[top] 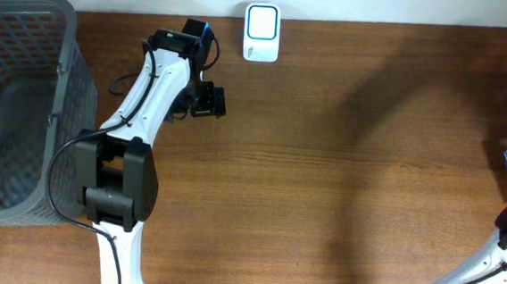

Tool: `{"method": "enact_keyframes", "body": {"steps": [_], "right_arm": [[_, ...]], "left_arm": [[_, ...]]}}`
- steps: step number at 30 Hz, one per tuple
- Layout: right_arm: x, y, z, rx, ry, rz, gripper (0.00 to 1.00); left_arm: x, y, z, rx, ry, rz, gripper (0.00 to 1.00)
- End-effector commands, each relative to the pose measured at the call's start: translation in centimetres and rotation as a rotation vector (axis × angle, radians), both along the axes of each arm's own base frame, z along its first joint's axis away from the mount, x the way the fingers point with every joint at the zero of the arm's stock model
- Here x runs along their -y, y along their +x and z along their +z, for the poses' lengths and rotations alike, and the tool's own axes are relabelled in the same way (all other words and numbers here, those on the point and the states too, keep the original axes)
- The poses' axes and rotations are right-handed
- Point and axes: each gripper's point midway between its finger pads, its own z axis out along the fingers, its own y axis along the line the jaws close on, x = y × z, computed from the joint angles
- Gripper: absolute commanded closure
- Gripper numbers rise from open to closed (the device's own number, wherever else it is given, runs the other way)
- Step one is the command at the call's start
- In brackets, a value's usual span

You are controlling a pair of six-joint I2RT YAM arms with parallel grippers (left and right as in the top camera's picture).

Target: Scan the item barcode

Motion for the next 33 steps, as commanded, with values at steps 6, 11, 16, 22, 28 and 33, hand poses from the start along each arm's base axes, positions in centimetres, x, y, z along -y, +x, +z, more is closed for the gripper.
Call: {"method": "enact_keyframes", "body": {"steps": [6, 11, 16, 22, 28, 33], "right_arm": [[-1.0, 3.3, -2.1, 0.075, 0.027, 0.067, 0.92], [-1.4, 2.2, -3.7, 0.017, 0.063, 0.056, 0.36], [-3.1, 1.0, -0.5, 0.021, 0.087, 0.063, 0.28], [-12.2, -2.4, 11.7, 0.188, 0.217, 0.181, 0.14], [-22.2, -5.3, 15.0, 0.063, 0.244, 0.498, 0.01], [-29.9, -6.7, 17.6, 0.067, 0.216, 0.703, 0.01]], "left_arm": [[-0.2, 0.2, 0.3, 0.009, 0.002, 0.005, 0.01], [-0.2, 0.2, 0.3, 0.01, 0.002, 0.005, 0.01], [-0.2, 0.2, 0.3, 0.009, 0.002, 0.005, 0.01], [-0.2, 0.2, 0.3, 0.009, 0.002, 0.005, 0.01], [-0.2, 0.2, 0.3, 0.009, 0.002, 0.005, 0.01], [-0.2, 0.2, 0.3, 0.009, 0.002, 0.005, 0.01]]}}
